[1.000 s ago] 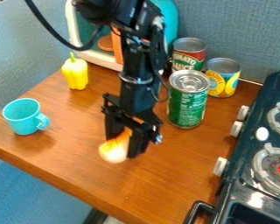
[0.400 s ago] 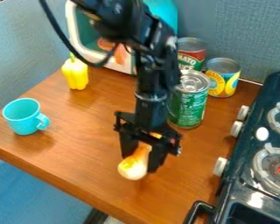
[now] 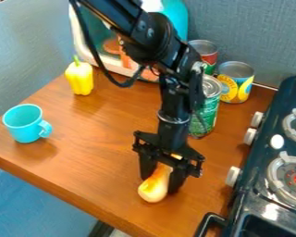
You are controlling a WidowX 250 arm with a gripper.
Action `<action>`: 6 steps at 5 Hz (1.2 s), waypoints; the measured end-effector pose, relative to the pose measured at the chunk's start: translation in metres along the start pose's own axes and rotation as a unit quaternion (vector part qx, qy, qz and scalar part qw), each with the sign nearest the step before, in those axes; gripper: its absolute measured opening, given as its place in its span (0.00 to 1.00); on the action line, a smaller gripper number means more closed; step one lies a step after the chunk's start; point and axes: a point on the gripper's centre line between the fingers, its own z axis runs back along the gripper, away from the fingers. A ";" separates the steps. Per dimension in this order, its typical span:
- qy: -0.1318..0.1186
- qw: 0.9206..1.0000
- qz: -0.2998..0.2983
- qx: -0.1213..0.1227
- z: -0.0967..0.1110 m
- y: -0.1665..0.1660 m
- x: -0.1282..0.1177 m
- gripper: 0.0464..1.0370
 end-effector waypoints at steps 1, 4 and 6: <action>-0.002 1.000 0.005 0.001 -0.001 0.000 0.004 0.72; -0.062 0.998 0.023 -0.002 0.065 0.010 -0.022 0.96; -0.025 0.998 -0.062 0.003 0.116 0.083 -0.039 0.96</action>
